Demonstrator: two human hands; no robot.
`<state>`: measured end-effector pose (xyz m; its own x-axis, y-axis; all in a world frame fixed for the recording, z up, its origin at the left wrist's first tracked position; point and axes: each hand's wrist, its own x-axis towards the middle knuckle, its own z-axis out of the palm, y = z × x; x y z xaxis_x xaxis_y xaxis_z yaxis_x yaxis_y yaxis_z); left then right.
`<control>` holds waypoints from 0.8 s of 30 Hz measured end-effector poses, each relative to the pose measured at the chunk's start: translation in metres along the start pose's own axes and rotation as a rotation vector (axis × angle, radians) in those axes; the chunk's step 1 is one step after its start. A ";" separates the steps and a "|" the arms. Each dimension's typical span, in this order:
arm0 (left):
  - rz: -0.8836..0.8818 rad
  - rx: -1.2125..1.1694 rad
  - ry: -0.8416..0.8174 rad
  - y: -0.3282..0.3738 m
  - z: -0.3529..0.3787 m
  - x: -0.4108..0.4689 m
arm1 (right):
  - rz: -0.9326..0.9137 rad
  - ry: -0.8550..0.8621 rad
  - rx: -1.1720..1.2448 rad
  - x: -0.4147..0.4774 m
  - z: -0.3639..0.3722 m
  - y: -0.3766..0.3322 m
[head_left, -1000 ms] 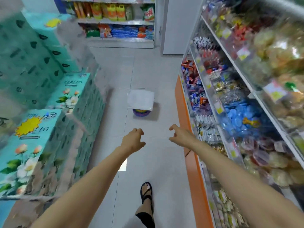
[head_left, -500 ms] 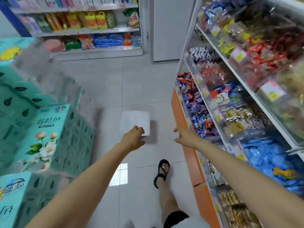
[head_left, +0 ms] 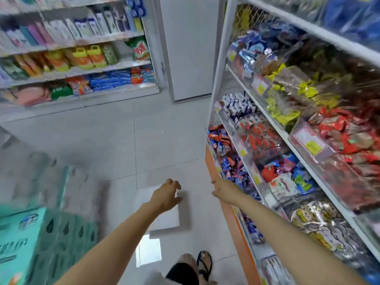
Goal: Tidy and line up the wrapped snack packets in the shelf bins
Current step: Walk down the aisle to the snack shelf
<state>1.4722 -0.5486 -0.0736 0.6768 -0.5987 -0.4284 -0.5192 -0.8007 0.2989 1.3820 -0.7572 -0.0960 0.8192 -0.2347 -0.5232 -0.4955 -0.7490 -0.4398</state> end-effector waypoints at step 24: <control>0.813 0.524 -0.438 0.094 -0.065 0.404 | 0.650 0.222 0.576 0.216 -0.027 0.049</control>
<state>1.7305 -0.8671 -0.1626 -0.1681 -0.8073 -0.5658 -0.9619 0.0086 0.2734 1.5427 -0.8611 -0.2104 0.3334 -0.6636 -0.6697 -0.9003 -0.0132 -0.4351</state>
